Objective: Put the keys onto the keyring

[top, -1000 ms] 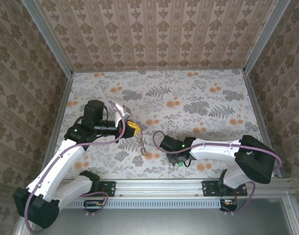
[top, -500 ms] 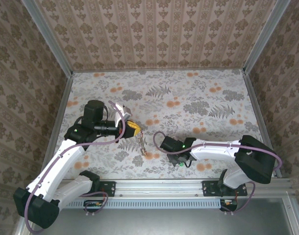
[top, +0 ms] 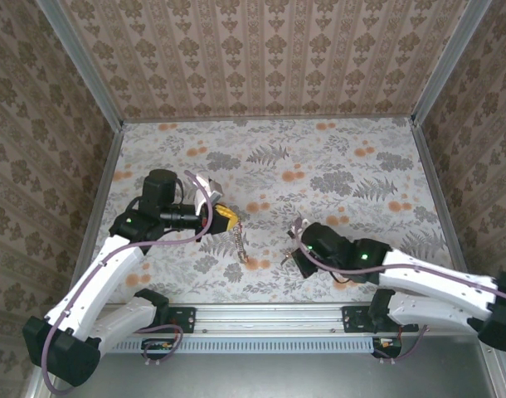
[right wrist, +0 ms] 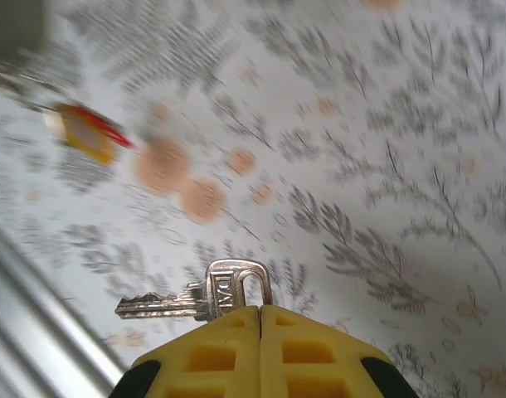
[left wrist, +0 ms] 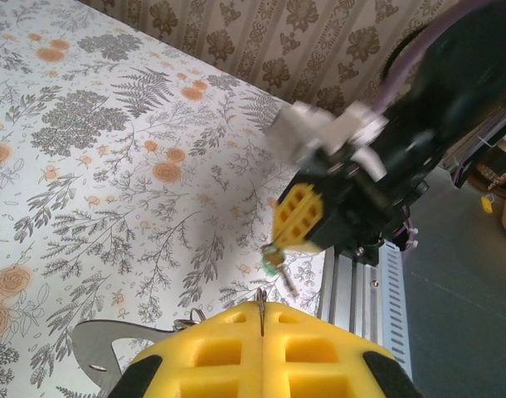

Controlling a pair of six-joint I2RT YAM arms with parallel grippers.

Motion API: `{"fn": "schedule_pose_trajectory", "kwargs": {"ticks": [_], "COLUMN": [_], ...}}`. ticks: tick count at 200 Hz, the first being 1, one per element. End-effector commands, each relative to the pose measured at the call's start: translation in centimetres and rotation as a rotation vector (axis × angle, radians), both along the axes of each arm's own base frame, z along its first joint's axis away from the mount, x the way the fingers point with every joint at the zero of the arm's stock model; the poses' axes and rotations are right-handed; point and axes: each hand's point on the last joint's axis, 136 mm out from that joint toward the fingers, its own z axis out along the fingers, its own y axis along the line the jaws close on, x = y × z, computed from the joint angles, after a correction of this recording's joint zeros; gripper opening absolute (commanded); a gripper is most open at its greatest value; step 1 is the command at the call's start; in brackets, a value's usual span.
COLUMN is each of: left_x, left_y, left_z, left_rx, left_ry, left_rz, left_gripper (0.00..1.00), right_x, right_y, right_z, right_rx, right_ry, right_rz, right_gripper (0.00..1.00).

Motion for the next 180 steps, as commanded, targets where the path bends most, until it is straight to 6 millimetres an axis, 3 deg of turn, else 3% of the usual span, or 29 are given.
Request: {"fn": "schedule_pose_trajectory", "kwargs": {"ticks": [1,12,36,112,180], "left_x": [-0.8,-1.3,-2.0,-3.1,-3.2], "left_y": [-0.9,-1.3,-2.6,-4.6,-5.4], "left_z": [2.5,3.0,3.9,3.8,1.7], "left_rx": [-0.031,-0.019,-0.013,-0.017,0.038], "left_ry": [-0.111,-0.142,-0.179,-0.179,-0.142], "left_rz": [-0.065,-0.093,-0.161,-0.258,-0.279], "left_gripper": [0.0,0.0,0.0,0.0,0.0], "right_x": [-1.8,-2.5,-3.2,0.7,1.6], "right_y": [2.0,2.8,3.8,4.9,6.3], "right_z": [4.8,6.7,8.7,10.4,13.2], "right_rx": [0.108,0.142,0.161,0.15,0.24], "right_ry": [-0.083,-0.098,-0.106,-0.245,-0.321], "right_rz": [0.224,0.295,0.375,0.291,0.292], "right_gripper": [0.0,0.0,0.0,0.0,0.0]}}
